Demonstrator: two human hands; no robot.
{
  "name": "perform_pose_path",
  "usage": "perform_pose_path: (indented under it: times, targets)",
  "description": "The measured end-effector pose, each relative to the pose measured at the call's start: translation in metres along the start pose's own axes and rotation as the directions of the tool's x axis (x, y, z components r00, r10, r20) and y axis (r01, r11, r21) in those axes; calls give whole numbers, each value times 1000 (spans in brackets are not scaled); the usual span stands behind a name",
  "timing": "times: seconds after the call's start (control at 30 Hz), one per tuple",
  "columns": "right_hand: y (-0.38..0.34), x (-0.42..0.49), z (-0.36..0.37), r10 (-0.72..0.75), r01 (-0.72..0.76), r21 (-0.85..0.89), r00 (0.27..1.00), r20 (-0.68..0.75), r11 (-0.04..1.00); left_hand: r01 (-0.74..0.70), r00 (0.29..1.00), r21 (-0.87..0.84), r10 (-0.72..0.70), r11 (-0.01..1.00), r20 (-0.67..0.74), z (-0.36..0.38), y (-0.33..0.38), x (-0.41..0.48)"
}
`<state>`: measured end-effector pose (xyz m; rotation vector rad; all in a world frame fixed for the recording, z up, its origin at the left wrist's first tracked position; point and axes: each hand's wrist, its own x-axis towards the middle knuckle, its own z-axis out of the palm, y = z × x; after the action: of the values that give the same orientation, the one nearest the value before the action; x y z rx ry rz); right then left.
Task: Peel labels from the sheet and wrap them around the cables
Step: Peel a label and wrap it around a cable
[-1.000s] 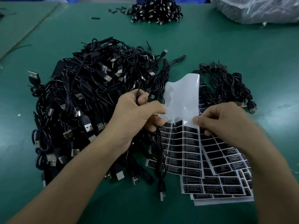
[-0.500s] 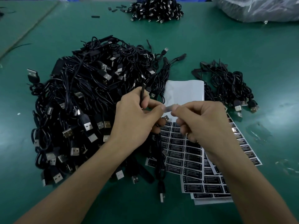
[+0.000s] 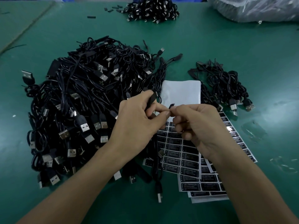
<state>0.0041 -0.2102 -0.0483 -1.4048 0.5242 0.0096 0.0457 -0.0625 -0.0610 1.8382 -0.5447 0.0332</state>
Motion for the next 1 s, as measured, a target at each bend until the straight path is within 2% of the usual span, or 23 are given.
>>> perform_pose_path:
  times: [0.2,0.37,0.53,0.7,0.87,1.0]
  targets:
    - [3,2,-3,-106,103,-93,994,-22,990,-27,1000,10,27,1000,-10,-1,-2,0]
    - [5,6,-6,-248,240,-164,968,-31,957,139,990,-112,-137,984,22,-3,2,1]
    - [2,3,-5,-324,325,-79,946,23,943,226,974,-141,-221,964,55,-5,1,6]
    - [0,0,-4,-376,377,5,923,82,926,197,978,-163,-181,967,108,-6,-4,8]
    - [-2,-2,-3,-378,375,47,921,96,926,175,983,-205,-158,963,98,-6,-3,8]
    - [-3,-3,-4,-356,351,62,923,147,934,209,978,-240,-206,948,35,-5,-1,10]
